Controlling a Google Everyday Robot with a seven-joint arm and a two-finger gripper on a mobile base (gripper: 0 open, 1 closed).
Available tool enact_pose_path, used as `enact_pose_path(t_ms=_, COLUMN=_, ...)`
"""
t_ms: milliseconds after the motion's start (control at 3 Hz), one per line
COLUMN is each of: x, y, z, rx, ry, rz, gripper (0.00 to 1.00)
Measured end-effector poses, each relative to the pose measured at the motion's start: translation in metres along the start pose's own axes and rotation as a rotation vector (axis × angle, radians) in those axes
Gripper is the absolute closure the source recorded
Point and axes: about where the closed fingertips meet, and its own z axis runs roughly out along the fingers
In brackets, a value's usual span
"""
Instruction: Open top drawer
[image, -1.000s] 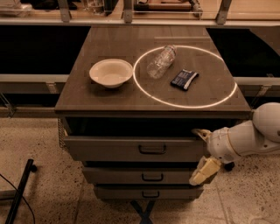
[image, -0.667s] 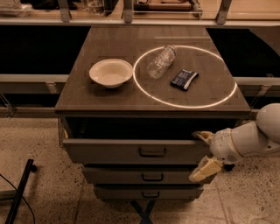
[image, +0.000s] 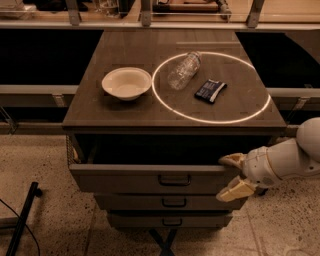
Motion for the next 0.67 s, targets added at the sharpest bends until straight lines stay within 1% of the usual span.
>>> enact_pose_path(t_ms=333, x=0.001, y=0.002, z=-0.001, rx=-0.004, ry=0.000, rz=0.000, gripper=0.33)
enact_pose_path(t_ms=667, x=0.011, y=0.018, z=-0.014, rx=-0.042, ry=-0.001, rz=0.003, gripper=0.33)
